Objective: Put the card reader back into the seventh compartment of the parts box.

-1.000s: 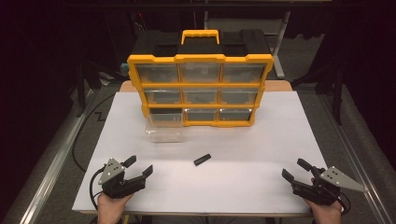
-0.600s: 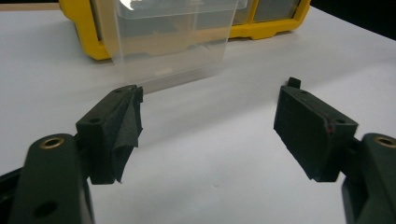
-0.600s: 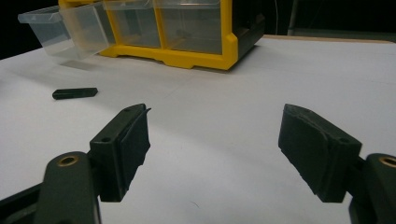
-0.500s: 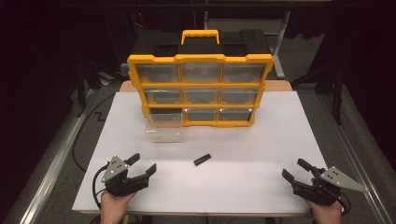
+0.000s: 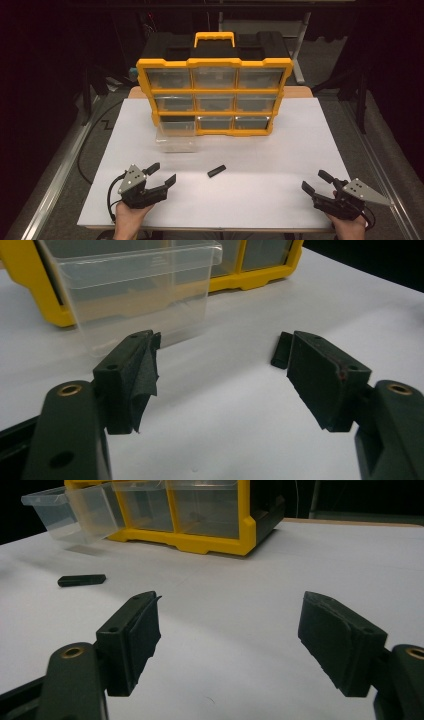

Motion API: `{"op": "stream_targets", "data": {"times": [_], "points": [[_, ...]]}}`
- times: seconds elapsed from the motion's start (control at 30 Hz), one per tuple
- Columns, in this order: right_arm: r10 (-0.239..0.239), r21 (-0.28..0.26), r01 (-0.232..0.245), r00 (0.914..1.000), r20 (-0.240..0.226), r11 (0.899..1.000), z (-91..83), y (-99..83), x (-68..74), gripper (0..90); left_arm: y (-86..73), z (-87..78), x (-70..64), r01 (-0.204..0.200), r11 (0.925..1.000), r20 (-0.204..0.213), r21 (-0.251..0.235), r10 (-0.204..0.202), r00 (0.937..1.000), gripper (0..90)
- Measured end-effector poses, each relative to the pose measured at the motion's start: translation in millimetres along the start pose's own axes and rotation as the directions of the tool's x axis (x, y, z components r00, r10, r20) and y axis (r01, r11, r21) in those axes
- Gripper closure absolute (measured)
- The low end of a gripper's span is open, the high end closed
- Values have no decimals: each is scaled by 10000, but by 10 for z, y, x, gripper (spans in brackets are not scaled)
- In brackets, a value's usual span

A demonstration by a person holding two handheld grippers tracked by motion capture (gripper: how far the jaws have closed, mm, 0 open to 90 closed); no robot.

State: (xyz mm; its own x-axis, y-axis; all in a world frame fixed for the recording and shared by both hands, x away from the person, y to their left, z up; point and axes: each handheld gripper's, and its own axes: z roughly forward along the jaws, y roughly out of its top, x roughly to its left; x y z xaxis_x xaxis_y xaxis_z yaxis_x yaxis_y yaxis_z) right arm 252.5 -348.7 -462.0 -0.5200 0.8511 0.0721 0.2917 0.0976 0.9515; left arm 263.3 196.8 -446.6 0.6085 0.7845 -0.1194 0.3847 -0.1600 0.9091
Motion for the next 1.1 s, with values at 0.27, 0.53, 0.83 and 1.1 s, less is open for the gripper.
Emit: {"op": "stream_targets", "data": {"times": [0.27,0.53,0.83,1.1], "points": [[-6,-15,6,10000,6,10000,-1,1,3,250,49,82,-55,-28,10000,240,-14,28,9997,277],[-7,11,7,10000,-21,10000,3,1,6,251,98,165,-105,-122,9999,440,-63,124,9990,282],[-18,55,18,10000,-15,10000,6,0,7,251,158,267,-144,-169,9998,657,-37,172,9977,283],[-55,109,56,10000,-36,9999,6,0,5,251,218,375,-212,-285,9996,898,40,280,9956,286]]}}
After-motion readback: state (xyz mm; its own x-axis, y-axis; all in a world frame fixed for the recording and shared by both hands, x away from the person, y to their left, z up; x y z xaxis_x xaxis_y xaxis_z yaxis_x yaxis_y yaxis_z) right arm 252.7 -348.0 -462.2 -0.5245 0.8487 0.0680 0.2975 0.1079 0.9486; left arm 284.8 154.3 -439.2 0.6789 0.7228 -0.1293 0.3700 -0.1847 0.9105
